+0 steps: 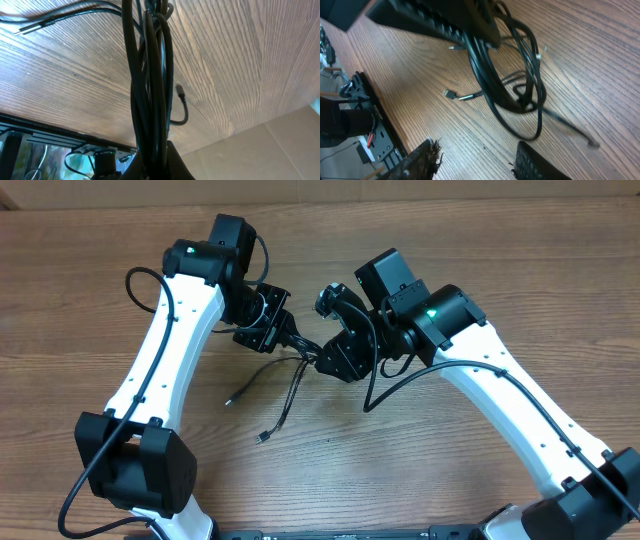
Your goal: Untangle cables
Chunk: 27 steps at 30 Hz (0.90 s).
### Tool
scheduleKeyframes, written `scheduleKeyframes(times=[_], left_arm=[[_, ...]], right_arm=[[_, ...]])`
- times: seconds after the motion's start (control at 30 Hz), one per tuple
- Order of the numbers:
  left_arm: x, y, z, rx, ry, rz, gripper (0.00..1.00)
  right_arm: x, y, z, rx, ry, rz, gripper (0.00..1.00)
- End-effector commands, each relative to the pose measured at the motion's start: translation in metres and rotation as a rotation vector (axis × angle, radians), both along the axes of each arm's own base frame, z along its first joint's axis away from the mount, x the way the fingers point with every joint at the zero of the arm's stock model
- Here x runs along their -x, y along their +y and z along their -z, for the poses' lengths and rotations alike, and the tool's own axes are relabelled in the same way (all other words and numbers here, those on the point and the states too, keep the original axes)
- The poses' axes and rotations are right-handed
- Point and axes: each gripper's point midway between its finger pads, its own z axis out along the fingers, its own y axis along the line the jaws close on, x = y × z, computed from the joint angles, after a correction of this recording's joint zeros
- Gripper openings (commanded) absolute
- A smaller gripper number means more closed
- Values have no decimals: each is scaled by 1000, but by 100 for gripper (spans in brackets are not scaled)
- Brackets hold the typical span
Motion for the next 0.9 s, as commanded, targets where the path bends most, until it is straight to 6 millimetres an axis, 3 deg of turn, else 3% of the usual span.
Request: scheduleKeyframes(times=[0.0,0.27,0.43,0.5,0.63,0.73,0.87], left_arm=[[4,-7,-18,42,-22,1,4],[-2,-8,-19,50,-56,9,4],[-3,-15,-25,100,-61,16,4],[-4,-14,-24,89,-64,14,4],[-10,-3,-18,30,-86,-4,4],[-21,7,-16,-3,-122,-34,4],[-38,24,-17,-20,-148,-112,4]], right_arm=[[-3,5,16,15,32,-14,48],[1,10,48,58,100,-28,40],[-2,13,58,47,92,-18,23],[-5,15,56,34,100,15,7],[2,20,39,-22,129,28,4],[18,16,15,-66,132,9,4],[39,-5,-40,-128,49,28,4]])
